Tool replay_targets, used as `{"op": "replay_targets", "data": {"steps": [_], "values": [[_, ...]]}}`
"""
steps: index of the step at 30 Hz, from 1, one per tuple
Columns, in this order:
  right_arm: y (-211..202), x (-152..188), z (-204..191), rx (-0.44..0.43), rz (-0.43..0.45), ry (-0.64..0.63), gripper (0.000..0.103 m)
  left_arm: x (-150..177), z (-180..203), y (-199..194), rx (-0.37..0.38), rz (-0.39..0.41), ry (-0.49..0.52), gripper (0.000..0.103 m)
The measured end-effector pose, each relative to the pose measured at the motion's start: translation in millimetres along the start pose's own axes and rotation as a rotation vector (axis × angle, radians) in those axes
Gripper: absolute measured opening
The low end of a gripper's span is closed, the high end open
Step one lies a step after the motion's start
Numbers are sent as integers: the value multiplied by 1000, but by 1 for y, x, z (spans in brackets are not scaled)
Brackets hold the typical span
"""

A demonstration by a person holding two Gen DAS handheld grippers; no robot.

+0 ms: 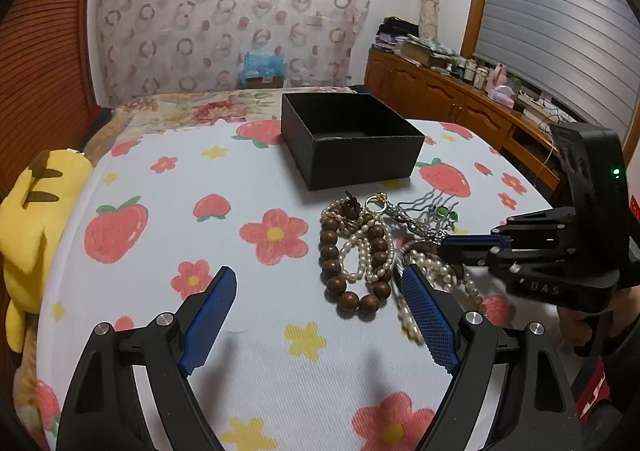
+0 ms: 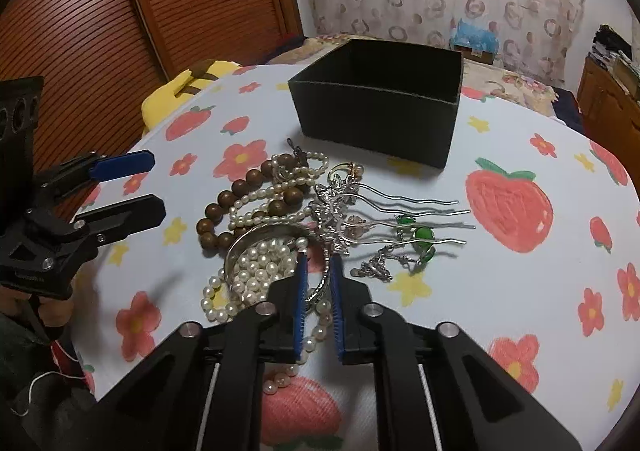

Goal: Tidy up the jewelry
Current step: 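Reach the right tool to the pile and grasp the silver cuff bangle, then grasp the pearl necklace with the left tool while the right tool holds the silver bangle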

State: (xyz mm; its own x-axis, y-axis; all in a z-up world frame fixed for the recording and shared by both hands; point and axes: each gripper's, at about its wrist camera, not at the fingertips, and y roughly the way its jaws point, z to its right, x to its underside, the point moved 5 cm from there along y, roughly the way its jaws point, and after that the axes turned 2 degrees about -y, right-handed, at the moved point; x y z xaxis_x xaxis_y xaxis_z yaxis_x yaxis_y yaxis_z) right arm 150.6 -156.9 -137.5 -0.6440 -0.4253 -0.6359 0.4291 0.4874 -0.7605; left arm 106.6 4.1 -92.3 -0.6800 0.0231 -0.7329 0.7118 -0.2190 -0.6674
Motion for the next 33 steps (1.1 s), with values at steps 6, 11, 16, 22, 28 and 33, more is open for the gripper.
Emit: {"op": "replay_targets", "data": {"steps": [6,11,16,22,28,33], "values": [[-17,3,-8,6,43,-41,4,4,-2,4,-8,-9,-1,81],[-31,1,-2,13,89,-31,4,4,-4,9,-10,-22,-3,81],[-41,-2,6,26,120,-20,4,3,-6,19,24,-55,-13,69],[-50,-5,9,29,147,-15,4,2,-1,36,46,-111,-1,49],[-54,-2,12,40,154,-16,4,-3,18,33,83,-95,36,48],[-56,1,20,51,157,0,4,-5,40,36,105,-97,103,40]]}}
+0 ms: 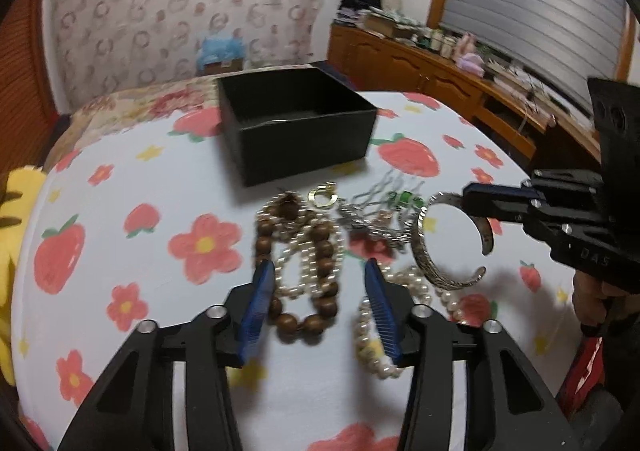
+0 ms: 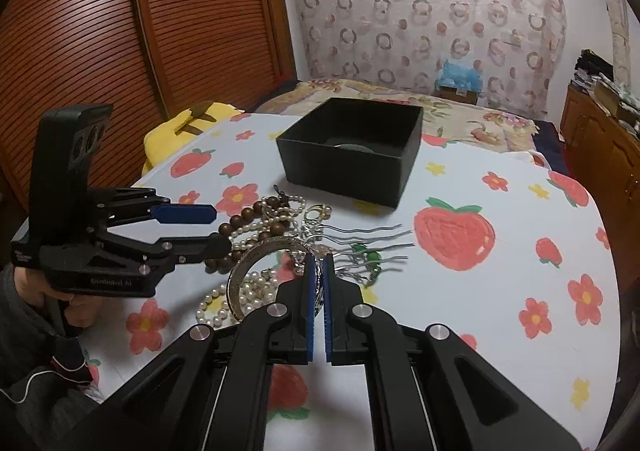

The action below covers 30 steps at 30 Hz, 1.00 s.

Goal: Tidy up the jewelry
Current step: 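Grasp the pearl necklace with the left tool while the right tool holds the silver bangle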

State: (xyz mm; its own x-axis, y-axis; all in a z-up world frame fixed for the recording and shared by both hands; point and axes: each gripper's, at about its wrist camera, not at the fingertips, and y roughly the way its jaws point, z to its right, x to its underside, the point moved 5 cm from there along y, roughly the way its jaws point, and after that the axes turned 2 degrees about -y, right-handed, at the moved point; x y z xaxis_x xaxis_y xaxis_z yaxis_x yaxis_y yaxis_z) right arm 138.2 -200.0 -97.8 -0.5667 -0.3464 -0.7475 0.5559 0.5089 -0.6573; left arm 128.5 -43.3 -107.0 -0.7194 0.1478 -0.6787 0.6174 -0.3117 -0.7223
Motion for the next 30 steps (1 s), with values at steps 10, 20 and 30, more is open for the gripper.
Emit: {"op": "replay_targets", "data": {"steps": [10,20,30], "values": [[-3,4,7,2,6,17,5,1,6,22,-12,-43,39,11],[0,8,6,-2,-1,19,5,-9,0,0,11,25,10,11],[2,7,5,-1,-4,17,2,-8,-6,-1,2,0,13,11]]}}
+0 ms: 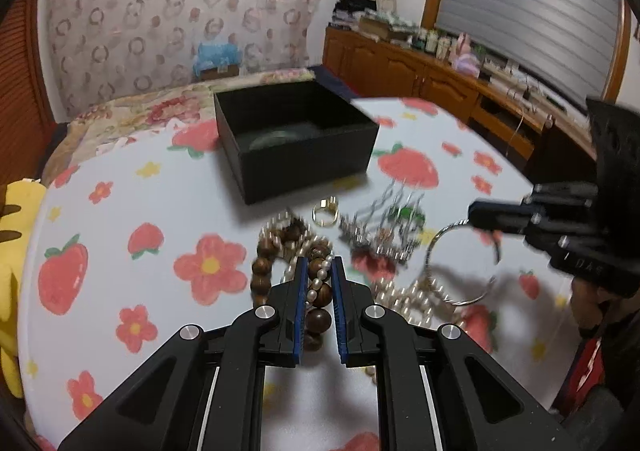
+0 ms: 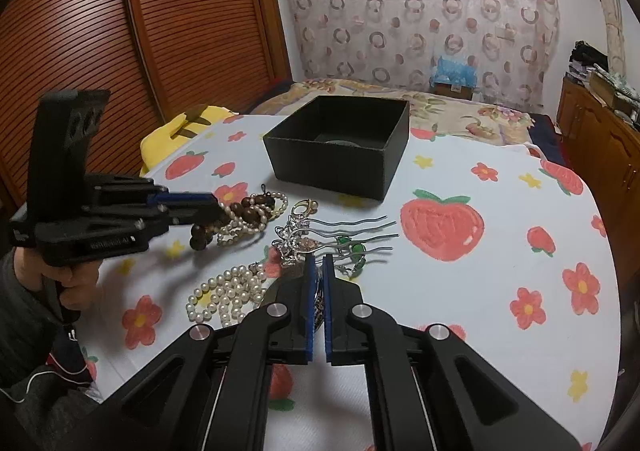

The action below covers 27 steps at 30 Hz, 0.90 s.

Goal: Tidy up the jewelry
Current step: 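Grasp the pearl necklace with the left tool while the right tool holds the silver bangle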

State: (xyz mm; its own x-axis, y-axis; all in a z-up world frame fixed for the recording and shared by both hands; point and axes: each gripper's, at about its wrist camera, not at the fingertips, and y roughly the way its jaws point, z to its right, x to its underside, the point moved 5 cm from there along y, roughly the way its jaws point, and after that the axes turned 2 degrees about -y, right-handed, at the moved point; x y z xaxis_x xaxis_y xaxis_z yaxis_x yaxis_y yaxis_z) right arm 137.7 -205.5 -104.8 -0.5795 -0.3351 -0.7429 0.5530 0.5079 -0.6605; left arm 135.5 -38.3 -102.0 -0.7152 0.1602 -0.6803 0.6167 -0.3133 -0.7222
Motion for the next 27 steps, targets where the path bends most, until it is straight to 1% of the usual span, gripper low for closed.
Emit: {"op": "replay_targets", "data": {"steps": [1,3,6,13,20,27], "values": [[1,0,0,4,-3,-4,0,4,1,4,-9,-17,10,11],[5,1,-1,1,-14,-8,0,10,0,7,-22,-36,19,11],[10,3,1,8,-28,-5,0,14,-4,9,-10,-45,1,11],[9,8,1,6,-39,-9,0,3,-9,2,8,-11,-30,11],[7,14,3,1,-47,-9,1,3,-12,7,-11,-29,-22,11],[6,16,2,-5,-49,-9,1,7,-17,-2,-17,-17,-33,11]]}}
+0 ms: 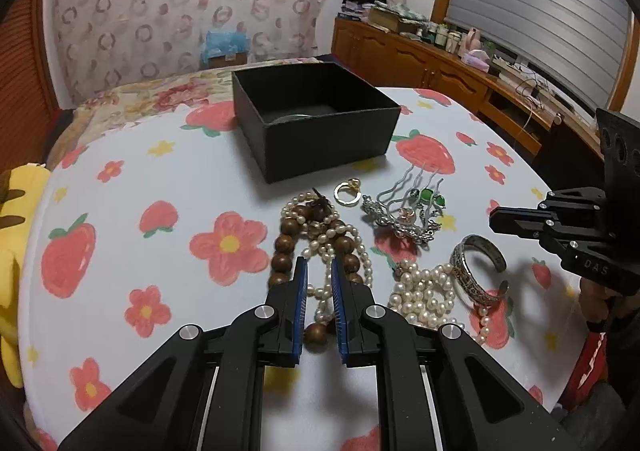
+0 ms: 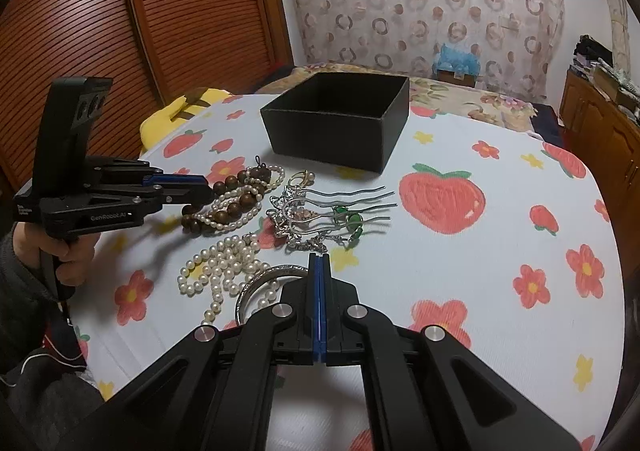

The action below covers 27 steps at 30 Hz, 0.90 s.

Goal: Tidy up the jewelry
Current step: 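Grasp the pearl necklace with the left tool while the right tool holds the silver bangle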

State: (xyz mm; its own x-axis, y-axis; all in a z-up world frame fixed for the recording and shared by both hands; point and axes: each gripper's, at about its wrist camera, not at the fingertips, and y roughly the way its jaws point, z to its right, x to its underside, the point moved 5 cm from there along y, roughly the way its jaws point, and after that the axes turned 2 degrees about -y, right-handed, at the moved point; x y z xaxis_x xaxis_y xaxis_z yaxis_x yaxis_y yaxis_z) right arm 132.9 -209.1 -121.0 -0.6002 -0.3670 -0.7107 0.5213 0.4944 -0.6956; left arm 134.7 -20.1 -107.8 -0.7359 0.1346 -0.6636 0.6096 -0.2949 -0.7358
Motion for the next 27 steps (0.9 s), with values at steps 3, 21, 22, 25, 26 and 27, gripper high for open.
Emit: {"op": "replay_targets", "data": {"steps": [3,21,22,25,26,27], "values": [[1,1,0,1,-7,0,1,-2,-5,-1,-10,4,-5,11],[11,14,-1,-4,-77,-27,1,-18,-1,28,-72,-59,95,21],[12,14,-1,-4,-78,-28,1,-17,0,26,-56,-60,97,21],[13,17,0,-8,-83,-25,1,-16,5,20,-30,-43,104,21],[14,17,0,-10,-87,-23,1,-15,7,19,-17,-41,107,21],[14,17,0,-11,-86,-23,1,-14,8,19,-16,-43,112,21]]}}
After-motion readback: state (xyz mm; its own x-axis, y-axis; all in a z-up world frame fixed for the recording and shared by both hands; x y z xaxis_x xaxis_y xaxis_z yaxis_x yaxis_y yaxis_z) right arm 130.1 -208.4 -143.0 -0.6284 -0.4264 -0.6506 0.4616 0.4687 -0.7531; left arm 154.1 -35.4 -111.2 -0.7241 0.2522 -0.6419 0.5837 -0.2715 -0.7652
